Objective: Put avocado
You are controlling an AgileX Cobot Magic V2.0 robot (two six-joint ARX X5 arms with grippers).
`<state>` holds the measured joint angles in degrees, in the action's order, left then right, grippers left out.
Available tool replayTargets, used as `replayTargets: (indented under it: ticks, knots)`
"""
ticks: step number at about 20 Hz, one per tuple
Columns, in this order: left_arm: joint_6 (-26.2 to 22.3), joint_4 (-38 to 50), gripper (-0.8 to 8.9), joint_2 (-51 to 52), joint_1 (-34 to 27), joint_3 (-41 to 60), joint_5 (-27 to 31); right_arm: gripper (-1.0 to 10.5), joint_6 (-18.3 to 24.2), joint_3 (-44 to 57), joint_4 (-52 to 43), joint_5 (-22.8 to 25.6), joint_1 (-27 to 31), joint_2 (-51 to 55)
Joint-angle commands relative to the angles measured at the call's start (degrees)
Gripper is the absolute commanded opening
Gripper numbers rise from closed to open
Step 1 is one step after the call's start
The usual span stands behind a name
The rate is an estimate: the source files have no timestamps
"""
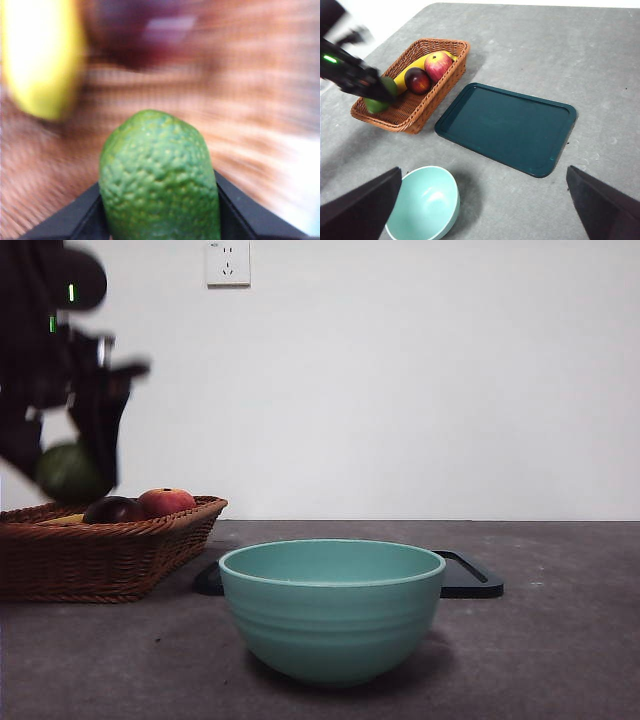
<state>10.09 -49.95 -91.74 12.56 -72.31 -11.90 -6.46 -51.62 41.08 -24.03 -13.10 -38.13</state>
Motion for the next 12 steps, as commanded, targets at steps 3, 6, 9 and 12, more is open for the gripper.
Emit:
replayTargets:
  ticks: [3,6,9,12]
  knots:
    - [0.68,-3.13,1.53,6.16,6.86,-1.40,-6.14,5.3,-0.59,-0.90,-0.33,-0.09,-0.22,-0.22]
    - [2.47,-3.26,1.53,8.61,13.97,-1.40,-6.16,5.3,-0.61,-0.90,-0.33,-0.09,-0.22,-0.22]
    - [2.64,-2.95,1.53,8.35,21.29,-1.40,-6.14,5.3,-0.61,-0.90,-0.33,-0.09,-0.22,-0.22]
    - [2.64,-1.42,1.53,7.26,27.76,-1.38,-6.14,5.3,-0.61,-0.90,-0.35,-0.09,-0.22,-0.22]
